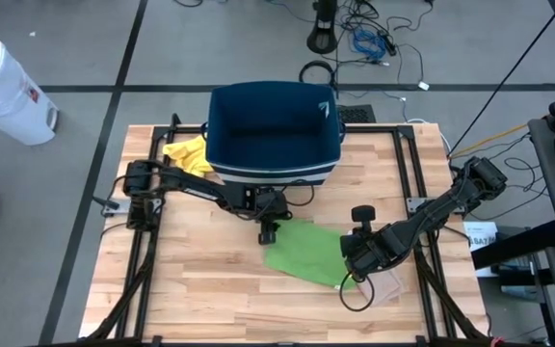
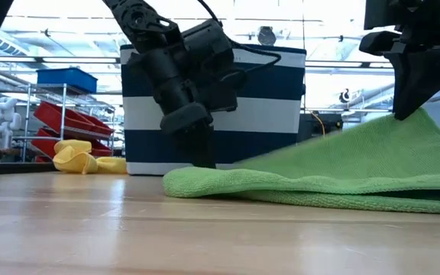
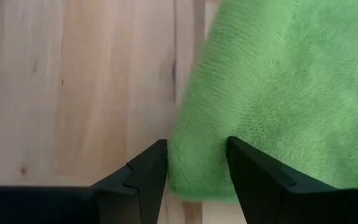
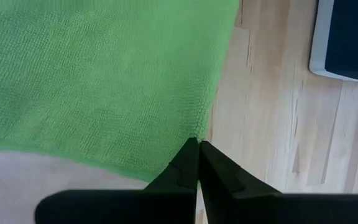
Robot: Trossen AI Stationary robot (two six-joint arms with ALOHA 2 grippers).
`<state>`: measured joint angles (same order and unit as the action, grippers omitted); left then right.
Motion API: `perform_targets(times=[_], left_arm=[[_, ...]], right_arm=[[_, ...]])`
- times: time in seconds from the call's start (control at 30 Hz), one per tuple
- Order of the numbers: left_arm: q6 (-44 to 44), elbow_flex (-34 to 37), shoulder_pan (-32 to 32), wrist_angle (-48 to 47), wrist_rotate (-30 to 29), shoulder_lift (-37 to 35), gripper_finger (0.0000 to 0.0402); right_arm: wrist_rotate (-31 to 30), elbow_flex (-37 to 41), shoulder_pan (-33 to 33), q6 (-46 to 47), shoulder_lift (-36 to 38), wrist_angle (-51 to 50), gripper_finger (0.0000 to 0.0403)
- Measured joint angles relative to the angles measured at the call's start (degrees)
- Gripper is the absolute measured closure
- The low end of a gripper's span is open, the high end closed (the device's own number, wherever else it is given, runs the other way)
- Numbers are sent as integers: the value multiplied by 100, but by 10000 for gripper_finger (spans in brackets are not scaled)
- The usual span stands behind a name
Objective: Fold towel
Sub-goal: Fold the green towel
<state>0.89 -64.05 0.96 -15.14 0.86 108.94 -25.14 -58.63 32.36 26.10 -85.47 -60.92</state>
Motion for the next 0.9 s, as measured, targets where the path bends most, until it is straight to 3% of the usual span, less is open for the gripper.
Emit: perform_targets(times=[0.23, 0.4, 0.57, 0.9], left_arm=[[118, -9, 3, 17, -184, -180, 227], [120, -11, -1, -259, -777, -183, 227], [120, -11, -160, -135, -822, -187, 227], [122, -19, -593, -238, -1436, -212, 227]], right_arm=[[-6, 0, 0, -62, 0, 55, 403], [-1, 0, 0, -150, 0, 297, 403], [23, 0, 0, -324, 0, 504, 399], [-5, 0, 0, 18, 0, -170, 306]])
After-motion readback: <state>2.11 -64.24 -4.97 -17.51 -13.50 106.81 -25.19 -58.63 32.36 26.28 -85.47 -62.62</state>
